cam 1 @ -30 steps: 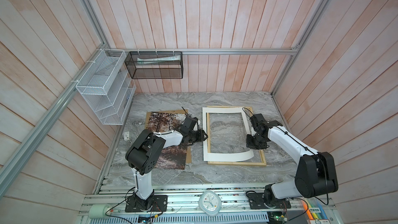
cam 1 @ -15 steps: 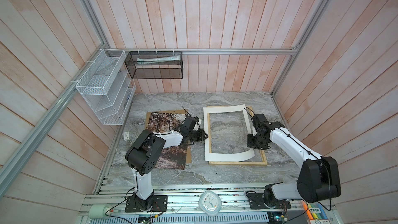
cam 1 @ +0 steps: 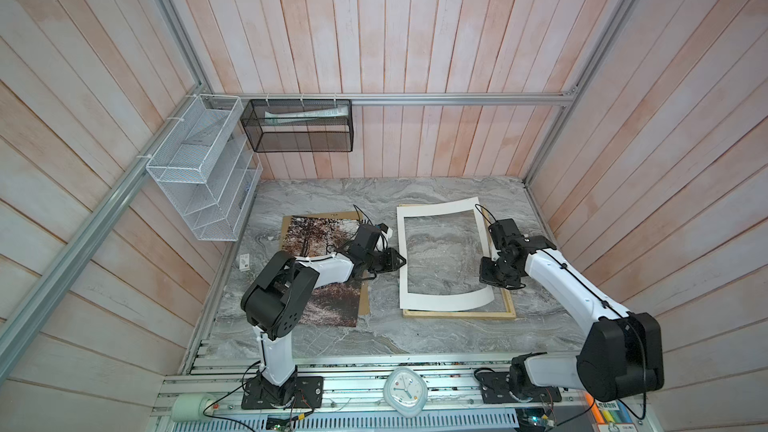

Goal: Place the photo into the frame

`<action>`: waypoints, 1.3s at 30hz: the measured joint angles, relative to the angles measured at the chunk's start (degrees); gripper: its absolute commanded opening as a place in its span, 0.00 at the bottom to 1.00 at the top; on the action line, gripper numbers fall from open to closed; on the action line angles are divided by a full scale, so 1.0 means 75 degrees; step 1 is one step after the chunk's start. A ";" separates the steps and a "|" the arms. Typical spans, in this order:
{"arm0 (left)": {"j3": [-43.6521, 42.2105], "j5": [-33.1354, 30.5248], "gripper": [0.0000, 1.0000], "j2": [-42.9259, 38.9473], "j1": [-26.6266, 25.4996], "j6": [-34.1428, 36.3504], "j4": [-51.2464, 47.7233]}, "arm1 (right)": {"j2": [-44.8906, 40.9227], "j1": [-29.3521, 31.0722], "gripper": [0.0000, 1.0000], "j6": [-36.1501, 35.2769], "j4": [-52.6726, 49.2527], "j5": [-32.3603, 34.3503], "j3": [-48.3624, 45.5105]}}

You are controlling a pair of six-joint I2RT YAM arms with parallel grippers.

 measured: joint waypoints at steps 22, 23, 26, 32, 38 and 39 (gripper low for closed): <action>0.0003 -0.0035 0.31 0.0003 -0.0099 0.0119 -0.0213 | 0.0638 -0.0003 0.00 -0.0309 -0.0562 0.0431 0.0822; 0.0003 -0.0035 0.31 0.0003 -0.0099 0.0119 -0.0213 | 0.0705 -0.0003 0.00 -0.0358 -0.0562 0.0431 0.0874; 0.0006 -0.0047 0.31 0.0003 -0.0099 0.0117 -0.0213 | 0.0860 -0.0003 0.00 -0.0475 -0.0574 0.0434 0.0947; 0.0175 -0.0326 0.31 0.0058 -0.0099 0.0119 -0.0469 | 0.0921 -0.0003 0.00 -0.0589 -0.0583 0.0516 0.0947; 0.0420 -0.0527 0.31 0.0262 -0.0117 0.0128 -0.0670 | 0.0889 -0.0003 0.00 -0.0682 -0.0577 0.0627 0.0947; 0.0466 -0.0595 0.31 0.0303 -0.0137 0.0140 -0.0702 | 0.0871 -0.0003 0.00 -0.0699 -0.0577 0.0624 0.0947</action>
